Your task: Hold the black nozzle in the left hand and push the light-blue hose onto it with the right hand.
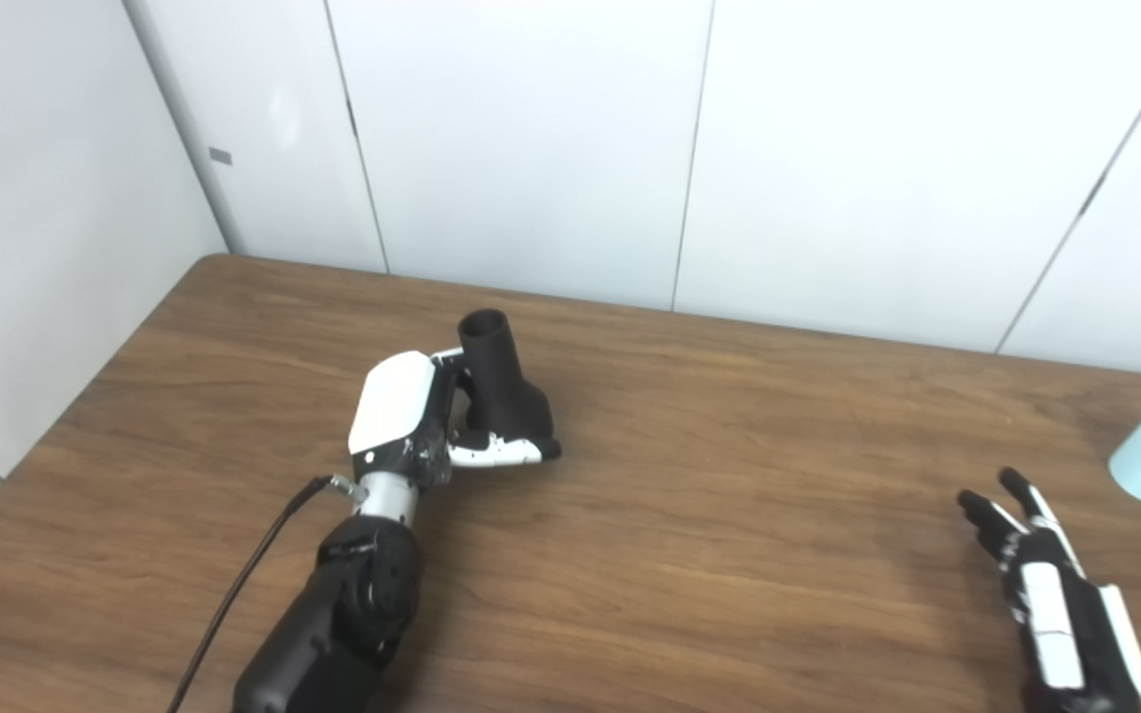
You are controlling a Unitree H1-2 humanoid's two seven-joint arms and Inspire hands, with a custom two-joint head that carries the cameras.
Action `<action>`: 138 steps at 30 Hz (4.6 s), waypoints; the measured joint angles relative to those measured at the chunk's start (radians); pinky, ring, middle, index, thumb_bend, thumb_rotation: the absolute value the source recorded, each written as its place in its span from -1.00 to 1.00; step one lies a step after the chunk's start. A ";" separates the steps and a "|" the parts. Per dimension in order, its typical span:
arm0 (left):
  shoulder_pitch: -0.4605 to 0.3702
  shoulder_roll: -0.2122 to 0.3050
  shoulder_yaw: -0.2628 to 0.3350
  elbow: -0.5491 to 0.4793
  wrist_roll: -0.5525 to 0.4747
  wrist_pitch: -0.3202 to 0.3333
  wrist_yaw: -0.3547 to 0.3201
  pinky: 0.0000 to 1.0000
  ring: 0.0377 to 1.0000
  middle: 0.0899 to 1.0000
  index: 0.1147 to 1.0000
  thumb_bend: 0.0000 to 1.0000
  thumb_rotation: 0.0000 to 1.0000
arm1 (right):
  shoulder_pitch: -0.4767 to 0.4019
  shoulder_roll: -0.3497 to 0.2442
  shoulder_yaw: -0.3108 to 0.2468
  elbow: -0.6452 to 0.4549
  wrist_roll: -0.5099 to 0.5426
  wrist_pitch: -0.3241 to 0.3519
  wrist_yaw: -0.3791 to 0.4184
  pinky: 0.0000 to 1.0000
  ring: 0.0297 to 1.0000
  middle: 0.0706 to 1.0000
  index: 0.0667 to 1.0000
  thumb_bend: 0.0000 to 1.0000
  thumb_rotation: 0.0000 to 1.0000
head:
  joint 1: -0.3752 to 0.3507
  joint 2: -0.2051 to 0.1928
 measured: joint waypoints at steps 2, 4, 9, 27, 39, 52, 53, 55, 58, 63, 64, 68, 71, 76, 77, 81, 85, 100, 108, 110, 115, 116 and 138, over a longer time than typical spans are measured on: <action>0.020 -0.016 -0.012 -0.034 0.024 -0.001 -0.004 0.52 0.19 -0.18 -0.12 0.05 -1.00 | 0.004 0.007 0.006 -0.016 -0.004 0.025 0.000 0.83 0.75 0.61 0.83 0.06 0.83 | -0.027 0.006; 0.039 -0.029 -0.025 -0.062 0.051 -0.002 -0.019 0.51 0.14 -0.18 -0.11 0.05 -1.00 | 0.010 0.006 0.006 -0.046 -0.008 0.052 -0.001 0.82 0.75 0.60 0.84 0.09 0.84 | -0.048 0.011; 0.067 -0.042 -0.065 -0.090 0.105 -0.006 -0.048 0.67 0.18 -0.16 -0.13 0.05 -1.00 | 0.013 -0.002 -0.002 -0.140 -0.010 0.111 -0.011 0.87 0.78 0.59 0.85 0.07 0.84 | -0.078 0.018; 0.112 -0.120 -0.223 -0.111 0.279 -0.072 -0.086 0.67 0.19 -0.15 -0.14 0.05 -1.00 | 0.011 0.002 -0.009 -0.242 -0.030 0.190 -0.040 0.88 0.76 0.56 0.86 0.06 0.89 | -0.149 0.058; 0.118 -0.156 -0.282 -0.084 0.355 -0.127 -0.058 0.63 0.17 -0.17 -0.13 0.05 -1.00 | -0.018 0.001 -0.034 -0.312 -0.028 0.245 -0.057 0.71 0.71 0.57 0.80 0.09 0.75 | -0.200 0.081; 0.131 -0.150 -0.282 -0.084 0.373 -0.133 -0.047 0.64 0.18 -0.17 -0.13 0.05 -1.00 | -0.097 -0.074 -0.105 -0.348 0.007 0.307 -0.061 0.70 0.78 0.67 0.77 0.04 0.58 | -0.223 0.092; 0.132 -0.150 -0.282 -0.084 0.373 -0.133 -0.050 0.64 0.18 -0.17 -0.14 0.05 -1.00 | -0.110 -0.088 -0.104 -0.348 -0.013 0.307 -0.061 0.69 0.78 0.68 0.75 0.04 0.48 | -0.230 0.095; 0.133 -0.147 -0.282 -0.086 0.373 -0.137 -0.052 0.63 0.17 -0.16 -0.14 0.05 -1.00 | -0.143 -0.136 -0.097 -0.348 -0.077 0.309 -0.057 0.59 0.73 0.68 0.70 0.06 0.28 | -0.242 0.097; 0.139 -0.143 -0.281 -0.089 0.373 -0.148 -0.052 0.63 0.16 -0.17 -0.13 0.05 -1.00 | -0.197 -0.226 -0.084 -0.371 -0.189 0.347 -0.047 0.60 0.75 0.72 0.69 0.09 -0.09 | -0.278 0.103; 0.158 -0.139 -0.271 -0.111 0.369 -0.158 -0.066 0.66 0.17 -0.18 -0.13 0.05 -1.00 | -0.281 -0.333 -0.056 -0.384 -0.277 0.445 0.026 0.43 0.68 0.76 0.68 0.14 -0.57 | -0.328 0.114; 0.160 -0.139 -0.269 -0.113 0.367 -0.159 -0.071 0.66 0.17 -0.18 -0.13 0.05 -1.00 | -0.294 -0.359 -0.040 -0.383 -0.309 0.474 0.044 0.44 0.67 0.73 0.66 0.18 -0.65 | -0.328 0.114; 0.166 -0.136 -0.259 -0.118 0.363 -0.166 -0.077 0.61 0.16 -0.17 -0.13 0.05 -1.00 | -0.343 -0.473 0.023 -0.352 -0.442 0.526 0.112 0.43 0.60 0.62 0.56 0.41 -0.84 | -0.344 0.120; 0.170 -0.134 -0.253 -0.118 0.360 -0.178 -0.075 0.61 0.17 -0.17 -0.13 0.05 -1.00 | -0.372 -0.539 0.050 -0.310 -0.554 0.544 0.152 0.48 0.65 0.64 0.55 0.53 -0.87 | -0.368 0.118; 0.178 -0.132 -0.238 -0.120 0.355 -0.200 -0.074 0.63 0.15 -0.20 -0.11 0.05 -1.00 | -0.417 -0.586 0.113 -0.218 -0.745 0.546 0.282 0.80 0.86 0.69 0.58 0.69 -0.73 | -0.394 0.114; 0.179 -0.132 -0.235 -0.120 0.355 -0.204 -0.073 0.62 0.14 -0.20 -0.11 0.05 -1.00 | -0.429 -0.601 0.133 -0.192 -0.773 0.546 0.308 0.81 0.87 0.69 0.59 0.70 -0.68 | -0.396 0.111; 0.180 -0.128 -0.223 -0.120 0.352 -0.212 -0.071 0.59 0.17 -0.17 -0.13 0.05 -1.00 | -0.505 -0.666 0.169 -0.039 -0.804 0.524 0.341 0.77 0.88 0.69 0.59 0.79 -0.67 | -0.390 0.104; 0.182 -0.127 -0.216 -0.120 0.350 -0.216 -0.071 0.46 0.16 -0.17 -0.14 0.05 -1.00 | -0.555 -0.696 0.172 0.074 -0.803 0.499 0.339 0.84 0.91 0.72 0.60 0.81 -0.60 | -0.396 0.103; 0.183 -0.122 -0.200 -0.120 0.346 -0.238 -0.075 0.32 0.13 -0.19 -0.14 0.05 -1.00 | -0.613 -0.657 0.238 0.291 -0.802 0.443 0.285 0.75 0.80 0.67 0.58 0.78 -0.58 | -0.399 0.104; 0.183 -0.122 -0.199 -0.120 0.350 -0.237 -0.082 0.36 0.15 -0.19 -0.13 0.05 -1.00 | -0.613 -0.620 0.241 0.357 -0.794 0.442 0.268 0.65 0.80 0.66 0.60 0.80 -0.58 | -0.397 0.107; 0.183 -0.122 -0.198 -0.120 0.350 -0.237 -0.083 0.37 0.15 -0.19 -0.14 0.05 -1.00 | -0.613 -0.619 0.241 0.363 -0.794 0.442 0.258 0.65 0.81 0.67 0.62 0.79 -0.58 | -0.399 0.109; 0.183 -0.122 -0.196 -0.120 0.349 -0.237 -0.084 0.38 0.14 -0.18 -0.14 0.05 -1.00 | -0.613 -0.617 0.241 0.387 -0.788 0.441 0.248 0.66 0.75 0.63 0.61 0.79 -0.60 | -0.402 0.106; 0.183 -0.122 -0.195 -0.120 0.349 -0.237 -0.084 0.38 0.14 -0.18 -0.14 0.05 -1.00 | -0.613 -0.617 0.241 0.397 -0.780 0.440 0.245 0.66 0.75 0.62 0.61 0.79 -0.61 | -0.402 0.107; 0.183 -0.121 -0.181 -0.120 0.349 -0.239 -0.095 0.39 0.17 -0.17 -0.14 0.05 -1.00 | -0.606 -0.612 0.237 0.430 -0.710 0.406 0.168 0.46 0.59 0.39 0.49 0.73 -0.76 | -0.393 0.112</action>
